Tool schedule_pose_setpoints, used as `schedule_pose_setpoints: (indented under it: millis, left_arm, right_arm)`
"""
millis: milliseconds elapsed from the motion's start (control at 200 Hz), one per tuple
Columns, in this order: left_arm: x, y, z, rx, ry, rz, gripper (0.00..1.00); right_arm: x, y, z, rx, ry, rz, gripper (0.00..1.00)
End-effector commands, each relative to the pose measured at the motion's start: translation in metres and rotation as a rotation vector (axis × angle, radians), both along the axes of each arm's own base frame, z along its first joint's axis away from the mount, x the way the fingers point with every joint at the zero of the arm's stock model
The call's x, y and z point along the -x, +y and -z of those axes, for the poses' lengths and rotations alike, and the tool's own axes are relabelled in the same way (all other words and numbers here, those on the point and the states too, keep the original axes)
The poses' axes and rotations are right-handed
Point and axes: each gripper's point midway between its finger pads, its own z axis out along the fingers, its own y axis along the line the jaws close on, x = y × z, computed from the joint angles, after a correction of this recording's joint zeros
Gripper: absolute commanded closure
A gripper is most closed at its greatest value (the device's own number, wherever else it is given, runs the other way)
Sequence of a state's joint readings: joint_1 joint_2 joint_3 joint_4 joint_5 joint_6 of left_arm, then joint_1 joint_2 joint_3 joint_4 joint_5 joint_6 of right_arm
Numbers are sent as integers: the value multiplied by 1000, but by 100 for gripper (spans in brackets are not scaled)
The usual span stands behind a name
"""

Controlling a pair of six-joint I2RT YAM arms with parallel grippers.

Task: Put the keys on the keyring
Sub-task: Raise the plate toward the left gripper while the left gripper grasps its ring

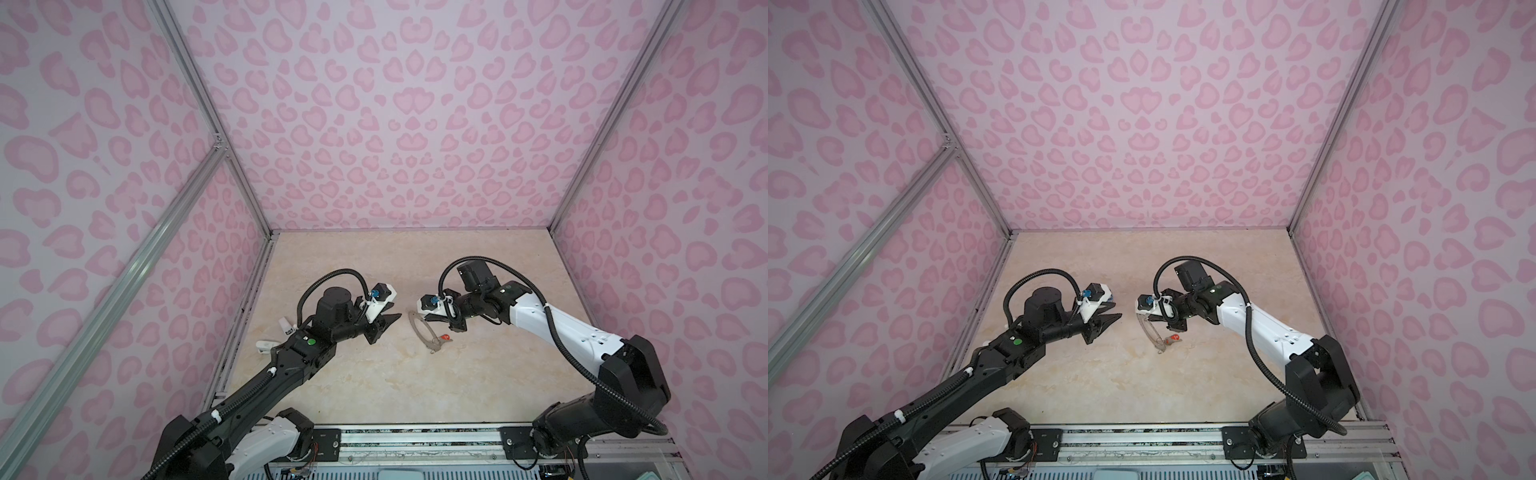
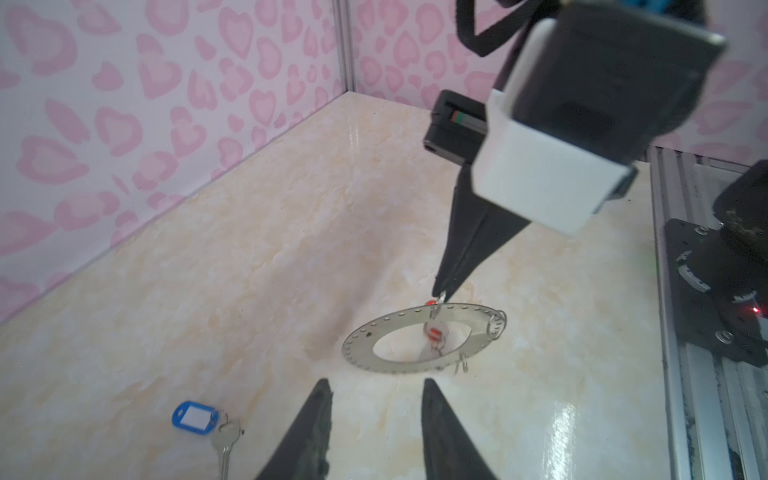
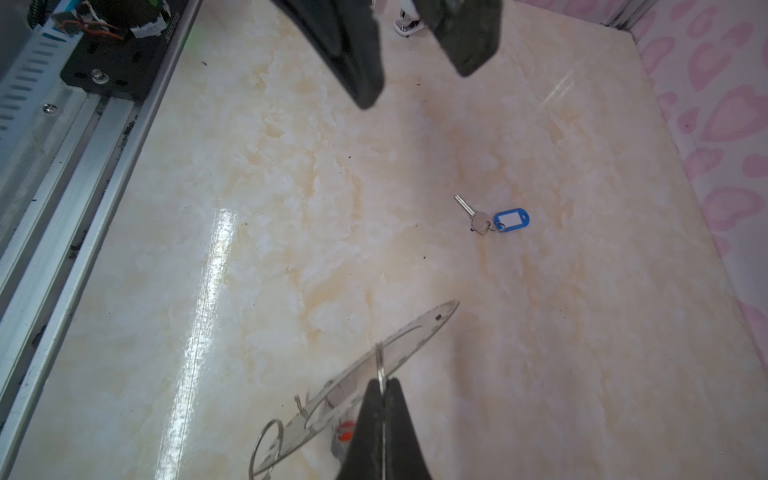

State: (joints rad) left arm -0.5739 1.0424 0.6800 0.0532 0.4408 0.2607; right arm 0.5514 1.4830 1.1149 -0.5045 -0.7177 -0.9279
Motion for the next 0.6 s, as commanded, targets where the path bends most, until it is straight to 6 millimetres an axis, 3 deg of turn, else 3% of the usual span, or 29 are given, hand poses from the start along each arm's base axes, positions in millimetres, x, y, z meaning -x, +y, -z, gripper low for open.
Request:
schedule_pose_setpoints:
  millis: [0,580,595]
  left_arm:
    - [8,-12,-20,-26,-149,81,62]
    - [11,-41,-7,-158,-203,107,63]
    - [11,-41,-6,-161,-202,107,66]
  right_arm:
    - [9,4,-13,-57,39,-29,100]
    - [22,12,-41,-118,63,-36,100]
    - [22,12,-42,-119,63,-36,100]
